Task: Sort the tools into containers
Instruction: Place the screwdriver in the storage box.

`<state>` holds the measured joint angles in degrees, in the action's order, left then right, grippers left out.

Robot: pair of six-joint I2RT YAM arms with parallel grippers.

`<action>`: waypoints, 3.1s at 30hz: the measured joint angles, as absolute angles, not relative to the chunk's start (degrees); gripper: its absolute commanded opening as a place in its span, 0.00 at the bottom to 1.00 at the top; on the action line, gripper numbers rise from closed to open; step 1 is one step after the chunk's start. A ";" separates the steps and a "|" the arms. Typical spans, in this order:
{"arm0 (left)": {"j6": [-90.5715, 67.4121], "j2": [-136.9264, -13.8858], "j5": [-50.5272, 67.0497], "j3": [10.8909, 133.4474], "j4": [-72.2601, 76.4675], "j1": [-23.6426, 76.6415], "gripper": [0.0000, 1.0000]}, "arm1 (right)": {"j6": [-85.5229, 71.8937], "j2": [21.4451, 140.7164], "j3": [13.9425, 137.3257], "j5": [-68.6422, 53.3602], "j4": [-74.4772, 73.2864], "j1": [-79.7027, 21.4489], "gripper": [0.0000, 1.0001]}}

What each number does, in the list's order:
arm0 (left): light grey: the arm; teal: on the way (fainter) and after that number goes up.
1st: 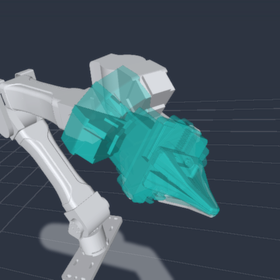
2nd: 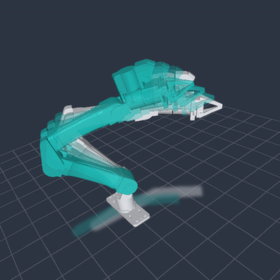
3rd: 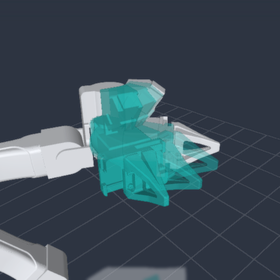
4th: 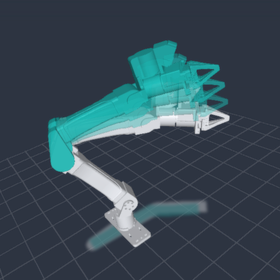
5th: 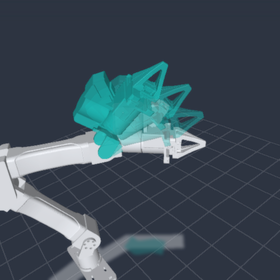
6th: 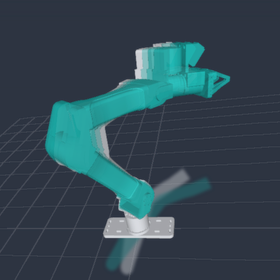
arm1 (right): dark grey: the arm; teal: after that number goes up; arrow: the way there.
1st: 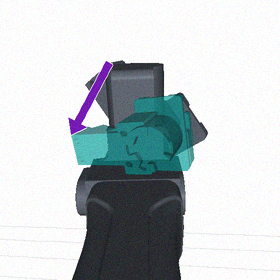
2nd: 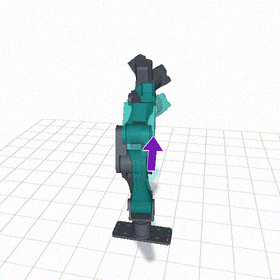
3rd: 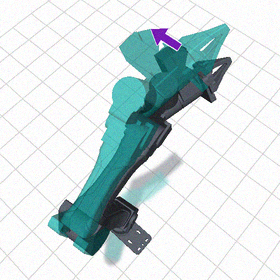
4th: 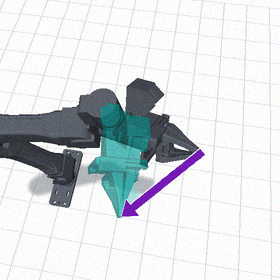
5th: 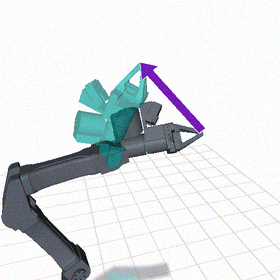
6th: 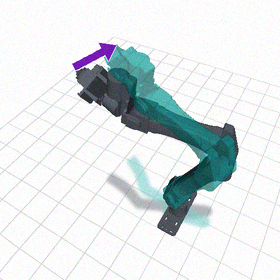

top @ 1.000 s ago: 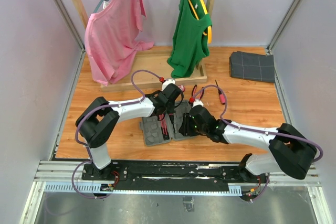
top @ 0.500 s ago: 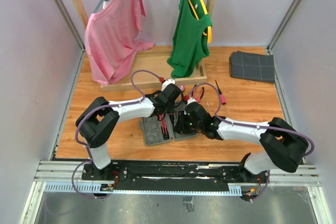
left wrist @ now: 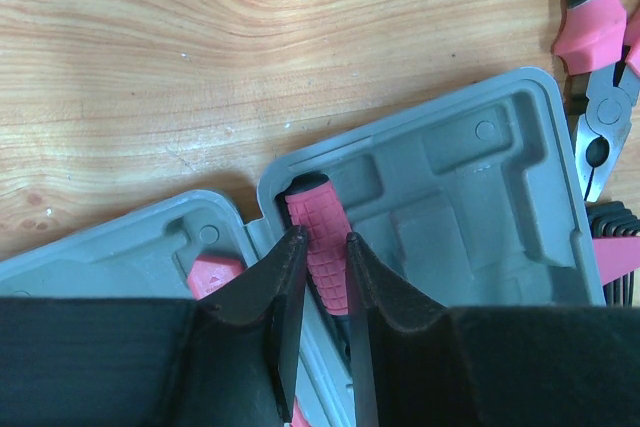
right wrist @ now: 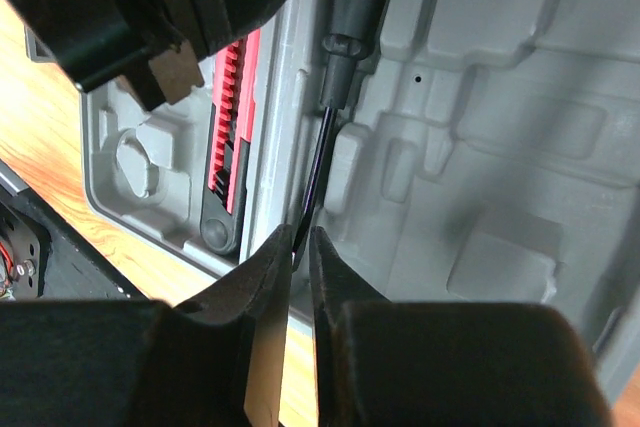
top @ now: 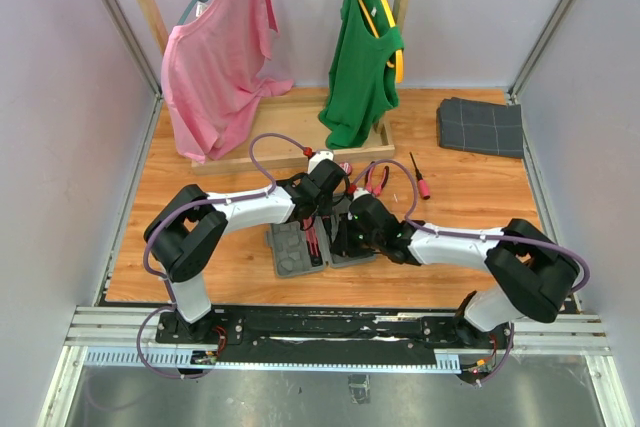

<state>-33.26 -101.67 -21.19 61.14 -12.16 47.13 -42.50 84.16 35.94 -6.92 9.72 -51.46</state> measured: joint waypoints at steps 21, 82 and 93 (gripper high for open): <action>-33.26 -101.60 -21.23 61.06 -12.05 47.13 0.26 | -41.52 86.96 40.93 -4.91 3.05 -53.30 0.03; -33.01 -98.19 -19.53 55.88 -6.92 46.19 0.23 | -53.63 83.88 33.54 9.23 8.23 -57.25 0.01; -31.09 -97.95 -15.27 55.94 -6.90 46.30 0.26 | -43.59 77.82 33.21 6.11 1.23 -57.23 0.20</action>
<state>-31.09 -97.95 -15.27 55.94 -6.90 46.30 -43.59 77.82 33.21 6.11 1.23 -57.23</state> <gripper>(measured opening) 0.254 0.106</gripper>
